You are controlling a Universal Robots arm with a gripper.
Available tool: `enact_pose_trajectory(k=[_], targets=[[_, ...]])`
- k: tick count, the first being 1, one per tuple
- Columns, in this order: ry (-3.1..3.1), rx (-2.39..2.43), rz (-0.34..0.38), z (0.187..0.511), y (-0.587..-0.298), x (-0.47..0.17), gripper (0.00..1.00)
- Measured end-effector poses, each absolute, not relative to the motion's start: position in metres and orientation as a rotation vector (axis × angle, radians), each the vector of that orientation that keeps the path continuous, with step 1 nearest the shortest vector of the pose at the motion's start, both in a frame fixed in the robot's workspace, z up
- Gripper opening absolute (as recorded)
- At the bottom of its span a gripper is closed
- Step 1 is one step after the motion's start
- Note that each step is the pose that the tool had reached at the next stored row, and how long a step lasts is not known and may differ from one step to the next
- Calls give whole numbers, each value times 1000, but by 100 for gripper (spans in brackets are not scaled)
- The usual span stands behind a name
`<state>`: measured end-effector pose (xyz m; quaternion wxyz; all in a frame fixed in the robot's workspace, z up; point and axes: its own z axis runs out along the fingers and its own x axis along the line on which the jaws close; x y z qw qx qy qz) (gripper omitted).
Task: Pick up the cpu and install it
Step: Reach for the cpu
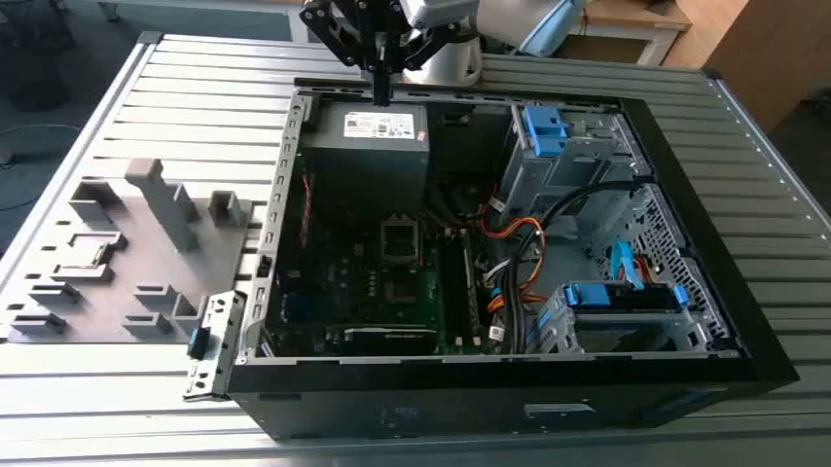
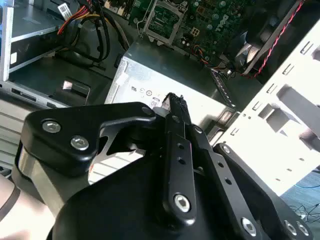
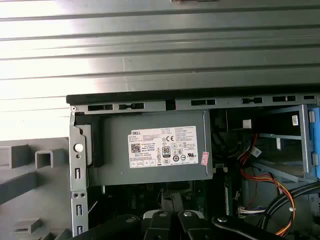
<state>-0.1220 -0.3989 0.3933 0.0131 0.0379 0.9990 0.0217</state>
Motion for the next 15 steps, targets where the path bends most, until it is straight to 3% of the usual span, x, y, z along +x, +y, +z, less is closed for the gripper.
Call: enact_pose_trajectory(k=[15], targets=[[3112,118,67,393,-399,-127,11]])
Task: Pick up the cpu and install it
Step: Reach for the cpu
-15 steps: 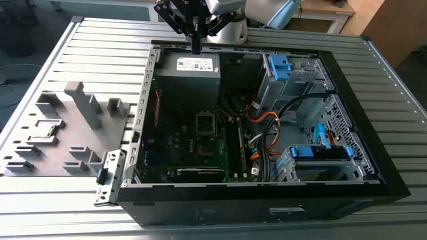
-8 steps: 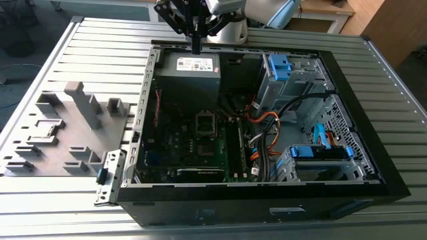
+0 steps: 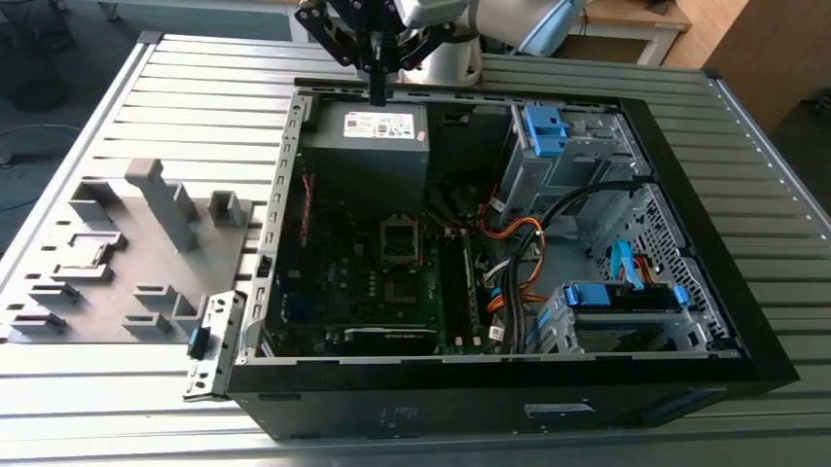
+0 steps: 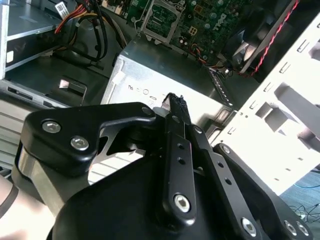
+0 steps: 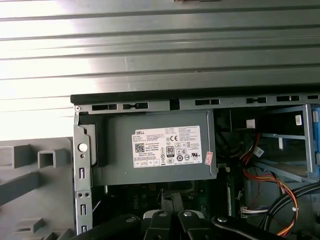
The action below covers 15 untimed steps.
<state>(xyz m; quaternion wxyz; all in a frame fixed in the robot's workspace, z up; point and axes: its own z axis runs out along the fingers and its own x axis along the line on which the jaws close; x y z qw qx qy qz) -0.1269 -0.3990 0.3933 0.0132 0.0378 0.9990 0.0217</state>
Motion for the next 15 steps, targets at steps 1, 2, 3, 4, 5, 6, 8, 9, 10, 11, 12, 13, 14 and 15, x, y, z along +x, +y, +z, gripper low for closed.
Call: enact_pose_trajectory(k=[1,2,3,4,5,6,8,9,10,11,12,13,14,15], targets=[[3111,118,68,393,-399,-129,11],[3110,118,68,393,-399,-131,11],[3109,118,68,393,-399,-133,11],[3108,118,68,393,-399,-135,11],[3107,118,68,393,-399,-137,11],[3106,118,68,393,-399,-139,11],[3103,117,68,393,-399,-144,11],[3102,117,68,393,-399,-147,11],[3101,117,68,393,-399,-149,11],[3100,117,68,393,-399,-152,11],[3099,117,68,393,-399,-155,11],[3097,117,68,393,-399,-158,11],[3096,117,68,393,-399,-161,11],[3095,117,68,393,-399,-164,11]])
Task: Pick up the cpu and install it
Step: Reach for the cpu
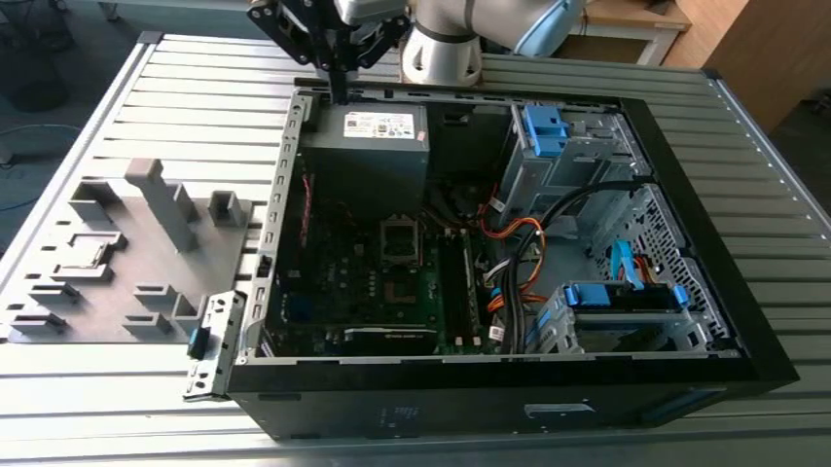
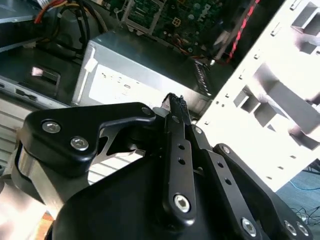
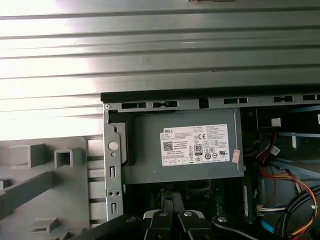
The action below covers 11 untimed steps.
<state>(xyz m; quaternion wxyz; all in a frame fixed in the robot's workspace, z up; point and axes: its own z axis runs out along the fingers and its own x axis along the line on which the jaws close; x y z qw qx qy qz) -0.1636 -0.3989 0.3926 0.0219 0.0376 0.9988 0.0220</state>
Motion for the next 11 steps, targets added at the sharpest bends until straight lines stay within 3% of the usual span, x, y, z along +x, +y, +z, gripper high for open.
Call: enact_pose_trajectory(k=[11], targets=[[3080,116,69,392,-399,-197,11]])
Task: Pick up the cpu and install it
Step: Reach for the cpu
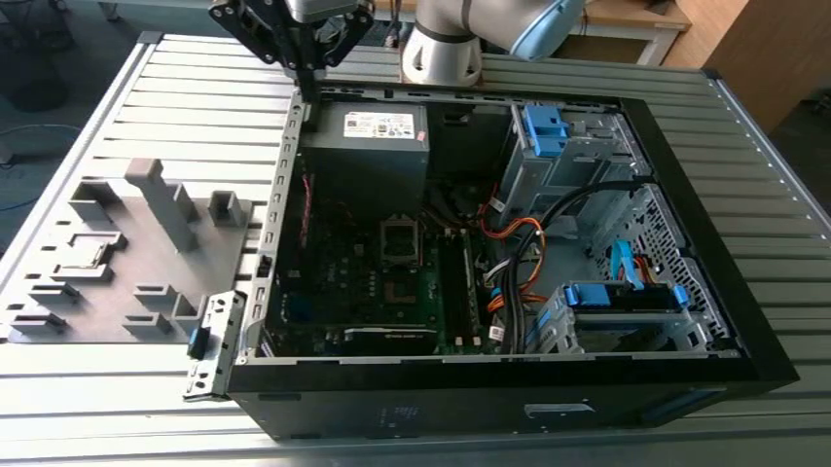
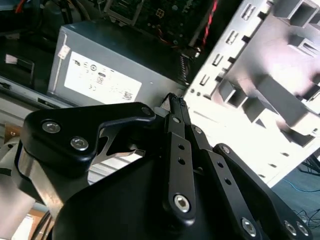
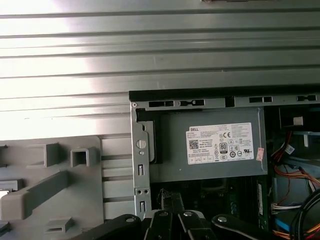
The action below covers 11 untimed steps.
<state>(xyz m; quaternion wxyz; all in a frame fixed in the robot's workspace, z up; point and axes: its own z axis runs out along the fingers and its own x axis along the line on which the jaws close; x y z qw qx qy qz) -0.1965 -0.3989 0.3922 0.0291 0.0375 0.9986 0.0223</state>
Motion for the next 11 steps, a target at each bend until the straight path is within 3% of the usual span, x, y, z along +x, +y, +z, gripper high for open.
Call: enact_pose_trajectory(k=[11], targets=[[3073,115,69,391,-399,-226,11]])
